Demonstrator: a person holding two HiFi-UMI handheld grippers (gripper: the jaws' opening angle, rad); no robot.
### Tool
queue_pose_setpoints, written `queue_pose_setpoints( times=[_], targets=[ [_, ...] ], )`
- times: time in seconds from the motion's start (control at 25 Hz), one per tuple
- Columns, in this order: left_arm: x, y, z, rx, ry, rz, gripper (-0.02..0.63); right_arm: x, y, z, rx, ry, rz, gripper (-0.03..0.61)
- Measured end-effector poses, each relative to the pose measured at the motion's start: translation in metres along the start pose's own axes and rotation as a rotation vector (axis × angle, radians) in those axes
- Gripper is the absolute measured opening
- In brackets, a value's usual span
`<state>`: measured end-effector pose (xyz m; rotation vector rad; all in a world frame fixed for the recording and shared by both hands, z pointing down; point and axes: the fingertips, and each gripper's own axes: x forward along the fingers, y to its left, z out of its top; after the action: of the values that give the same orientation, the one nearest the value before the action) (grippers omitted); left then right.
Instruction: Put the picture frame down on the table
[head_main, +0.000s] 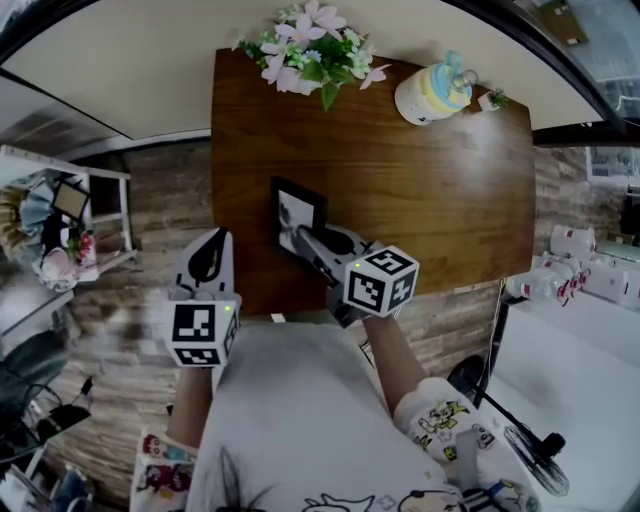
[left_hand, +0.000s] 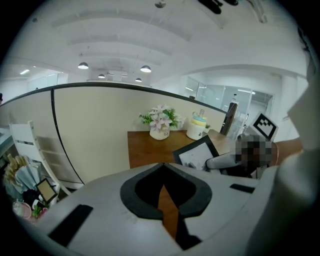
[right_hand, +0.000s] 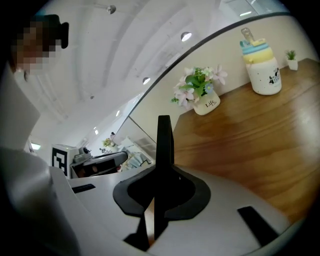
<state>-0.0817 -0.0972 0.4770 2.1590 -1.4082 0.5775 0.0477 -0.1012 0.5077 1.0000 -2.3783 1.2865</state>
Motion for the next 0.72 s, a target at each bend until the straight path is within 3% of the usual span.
queue_pose_setpoints(
  times=[0.52,0.72],
  targets=[
    [0.008,-0.002,-0.023,-0.014,0.037,-0.028,0.003,0.025,-0.006,-0.029,0.269,0.079,0.129,0.026],
    [0.006,-0.001,-0.030,-0.014,0.051,-0.027,0.003,0.034,-0.004,-0.035,0.300,0.114,0.160,0.026]
  ],
)
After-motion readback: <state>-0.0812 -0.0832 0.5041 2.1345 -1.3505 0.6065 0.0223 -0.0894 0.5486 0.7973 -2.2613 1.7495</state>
